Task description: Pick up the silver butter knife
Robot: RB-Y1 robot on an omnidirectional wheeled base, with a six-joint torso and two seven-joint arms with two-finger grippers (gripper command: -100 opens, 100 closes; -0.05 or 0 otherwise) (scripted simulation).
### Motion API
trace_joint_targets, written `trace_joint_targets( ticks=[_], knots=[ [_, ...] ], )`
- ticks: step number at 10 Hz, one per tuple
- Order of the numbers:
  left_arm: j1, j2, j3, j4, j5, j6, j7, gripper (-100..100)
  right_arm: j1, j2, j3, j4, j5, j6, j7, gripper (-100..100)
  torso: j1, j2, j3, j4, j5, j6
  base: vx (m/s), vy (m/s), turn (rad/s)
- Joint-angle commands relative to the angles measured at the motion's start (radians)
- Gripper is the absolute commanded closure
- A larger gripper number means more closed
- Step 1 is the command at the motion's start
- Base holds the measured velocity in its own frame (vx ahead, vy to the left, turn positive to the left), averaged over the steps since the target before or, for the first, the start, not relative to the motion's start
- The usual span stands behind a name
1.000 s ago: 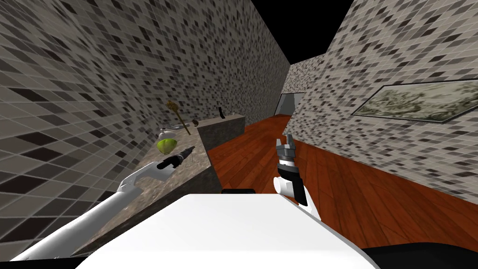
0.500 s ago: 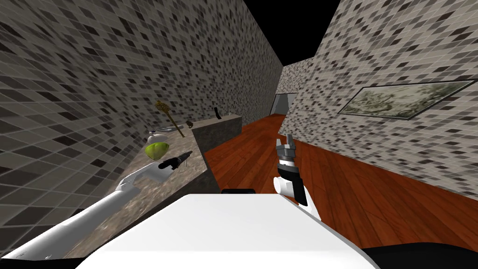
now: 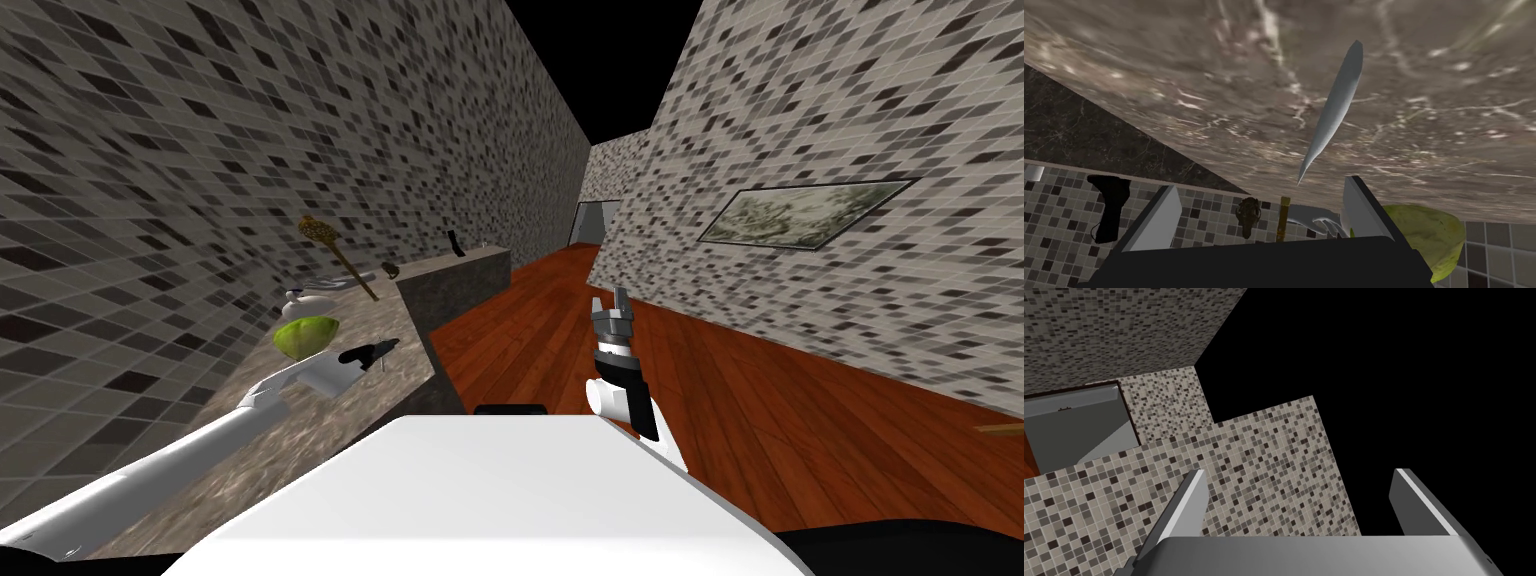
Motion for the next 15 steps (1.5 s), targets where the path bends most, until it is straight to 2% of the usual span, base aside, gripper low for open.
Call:
trace_joint_targets(
  ticks=[1, 4, 5, 6, 7, 11, 12, 13, 15],
  knots=[
    [-0.016, 0.031, -0.036, 0.035, 0.021, 0.045, -0.022, -100, 0.0, 0.0, 0.0, 0.0, 0.0, 0.0, 0.0, 0, 0.0, 0.0, 0.0, 0.0, 0.0, 0.0, 0.051, 0.011, -0.101],
    [-0.021, 0.064, -0.075, 0.067, 0.038, 0.093, -0.041, -100, 0.0, 0.0, 0.0, 0.0, 0.0, 0.0, 0.0, 0, 0.0, 0.001, 0.001, 0.0, 0.0, 0.0, 0.03, 0.007, -0.09],
    [-0.009, 0.06, -0.062, 0.049, 0.031, 0.085, -0.032, -100, 0.0, 0.0, 0.0, 0.0, 0.0, 0.0, 0.0, 0, 0.0, 0.002, 0.001, 0.0, 0.0, 0.0, 0.01, 0.002, -0.007],
    [-0.009, 0.061, -0.063, 0.049, 0.031, 0.09, -0.032, 0, 0.0, 0.0, 0.0, 0.0, 0.0, 0.0, 0.0, 0, -0.001, 0.003, 0.001, 0.001, 0.0, -0.001, 0.0, 0.0, 0.0],
    [-0.006, 0.029, -0.047, 0.043, 0.012, 0.092, -0.06, -100, 0.0, 0.0, 0.0, 0.0, 0.0, 0.0, 0.0, 0, -0.001, 0.003, 0.002, 0.001, 0.0, -0.001, 0.045, 0.026, 0.108],
    [0.001, -0.047, -0.011, 0.031, -0.031, 0.098, -0.124, -100, 0.0, 0.0, 0.0, 0.0, 0.0, 0.0, 0.0, 0, 0.002, -0.002, -0.001, 0.0, 0.001, -0.001, 0.088, 0.039, 0.103],
    [-0.001, -0.035, -0.018, 0.035, -0.024, 0.096, -0.111, -100, 0.0, 0.0, 0.0, 0.0, 0.0, 0.0, 0.0, 0, 0.002, -0.002, -0.001, 0.0, 0.0, -0.001, 0.041, 0.01, 0.021],
    [-0.001, -0.037, -0.017, 0.035, -0.025, 0.097, -0.115, 100, 0.0, 0.0, 0.0, 0.0, 0.0, 0.0, 0.0, 0, 0.001, 0.0, 0.0, 0.0, 0.0, 0.0, 0.007, 0.002, -0.005],
    [0.0, -0.035, -0.018, 0.037, -0.026, 0.099, -0.116, 100, 0.0, 0.0, 0.0, 0.0, 0.0, 0.0, 0.0, 0, -0.001, 0.003, 0.002, 0.001, 0.001, 0.001, 0.0, 0.002, 0.01]
  ],
)
